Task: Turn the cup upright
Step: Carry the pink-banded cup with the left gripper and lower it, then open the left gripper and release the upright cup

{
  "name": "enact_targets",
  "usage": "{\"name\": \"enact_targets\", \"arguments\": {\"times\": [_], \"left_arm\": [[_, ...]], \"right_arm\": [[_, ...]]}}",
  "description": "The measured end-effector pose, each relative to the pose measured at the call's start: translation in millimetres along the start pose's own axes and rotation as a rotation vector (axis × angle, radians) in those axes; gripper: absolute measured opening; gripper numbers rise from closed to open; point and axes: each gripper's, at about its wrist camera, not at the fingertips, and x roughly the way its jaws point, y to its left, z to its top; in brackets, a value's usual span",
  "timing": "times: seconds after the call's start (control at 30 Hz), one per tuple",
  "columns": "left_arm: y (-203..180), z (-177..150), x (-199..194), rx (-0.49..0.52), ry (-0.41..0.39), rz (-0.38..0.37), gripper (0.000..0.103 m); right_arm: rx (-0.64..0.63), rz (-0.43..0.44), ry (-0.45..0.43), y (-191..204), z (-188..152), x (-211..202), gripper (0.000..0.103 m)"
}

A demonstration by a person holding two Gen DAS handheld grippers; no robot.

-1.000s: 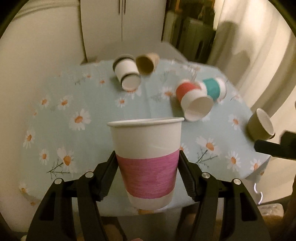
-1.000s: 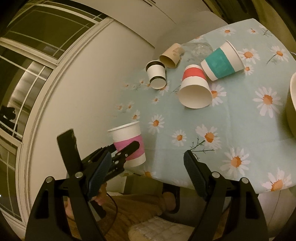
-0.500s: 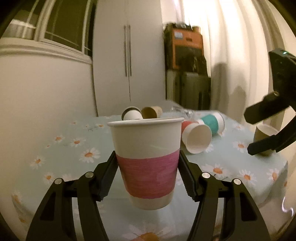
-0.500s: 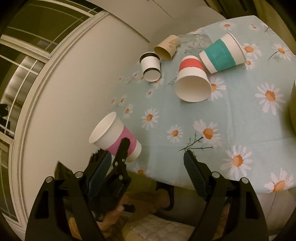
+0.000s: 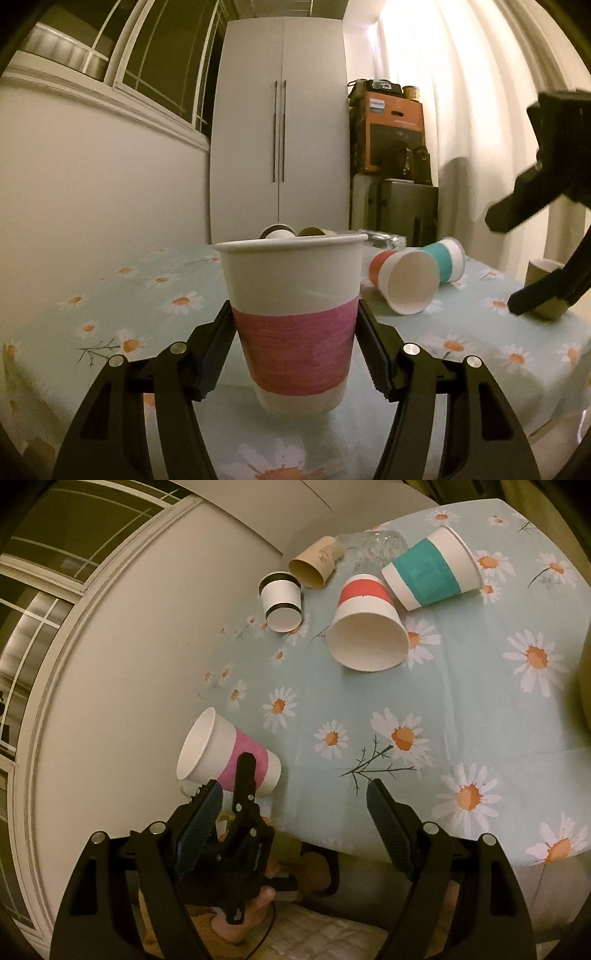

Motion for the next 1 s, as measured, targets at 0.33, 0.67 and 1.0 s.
{"name": "enact_targets", "arguments": {"times": [0.33,0.67,1.0], "left_arm": [[8,-9,3,-0.023,0.015,0.022,0.064],[1,-16,0,0.024,0.040,0.021,0.075],[12,-8,-8,-0.012,0.097,-0.025,0.096]], "right_arm": [[-0.022,-0.029,0.015,4,0,5,0.080],[-0.033,-0.030,0.025,6,-1,7,0.080],[-0.049,-0.018,-0.002,8,-3,0,0.080]]}}
